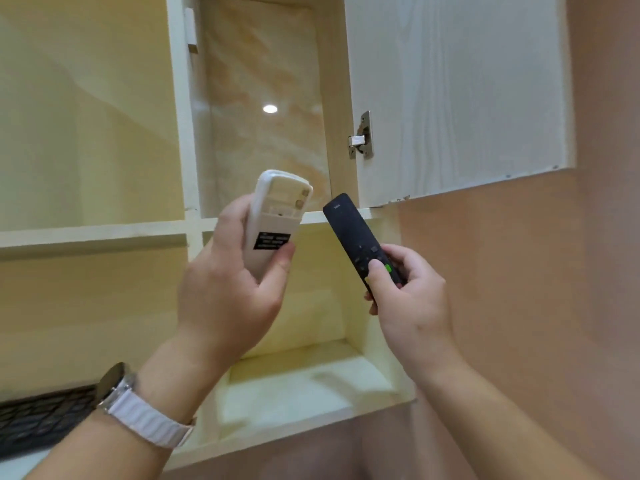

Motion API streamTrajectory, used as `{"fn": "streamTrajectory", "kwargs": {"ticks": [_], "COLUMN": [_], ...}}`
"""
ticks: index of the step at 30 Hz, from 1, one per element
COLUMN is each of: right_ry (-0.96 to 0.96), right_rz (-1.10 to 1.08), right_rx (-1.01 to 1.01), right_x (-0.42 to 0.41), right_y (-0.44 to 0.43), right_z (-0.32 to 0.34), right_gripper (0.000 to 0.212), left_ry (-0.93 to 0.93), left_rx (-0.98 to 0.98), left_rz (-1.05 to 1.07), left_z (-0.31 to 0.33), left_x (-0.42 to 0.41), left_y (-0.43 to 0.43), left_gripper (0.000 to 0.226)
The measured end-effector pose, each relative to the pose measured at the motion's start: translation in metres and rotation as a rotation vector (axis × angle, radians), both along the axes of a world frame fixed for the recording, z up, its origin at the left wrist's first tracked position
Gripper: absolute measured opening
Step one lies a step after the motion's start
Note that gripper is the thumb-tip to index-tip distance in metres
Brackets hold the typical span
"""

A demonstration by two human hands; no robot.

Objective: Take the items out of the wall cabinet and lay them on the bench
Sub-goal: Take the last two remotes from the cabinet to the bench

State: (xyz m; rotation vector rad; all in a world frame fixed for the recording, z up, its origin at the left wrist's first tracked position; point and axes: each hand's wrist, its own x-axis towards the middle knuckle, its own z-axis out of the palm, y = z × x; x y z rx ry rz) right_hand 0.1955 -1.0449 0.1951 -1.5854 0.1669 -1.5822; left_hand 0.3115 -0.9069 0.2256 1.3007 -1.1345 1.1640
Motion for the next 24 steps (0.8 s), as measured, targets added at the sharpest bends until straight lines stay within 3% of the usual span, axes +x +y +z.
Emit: {"fn": "streamTrajectory", "kwargs": {"ticks": [8, 16, 24], "right_ry": [0.023, 0.005, 0.050], "right_rz": [0.107, -0.082, -0.374], "right_rx": [0.236, 0.441, 0.653], "right_x": [-0.015, -0.041, -0.060], "right_y": [0.009, 0.025, 0.070], "right_z": [-0.070, -0.142, -0.213], "right_gripper": [0.015, 0.016, 0.018], "left_ry": [0.324, 0.638, 0.858], "left_rx": [0.187, 0.360, 0.607], "left_rz": [-0.238, -0.657, -0.894], "left_z": [-0.075, -0.163, -0.253], "left_x": [-0.011, -0.022, -0.017], "left_y": [-0.013, -0.033, -0.030], "left_gripper": [0.044, 0.037, 0.041]}}
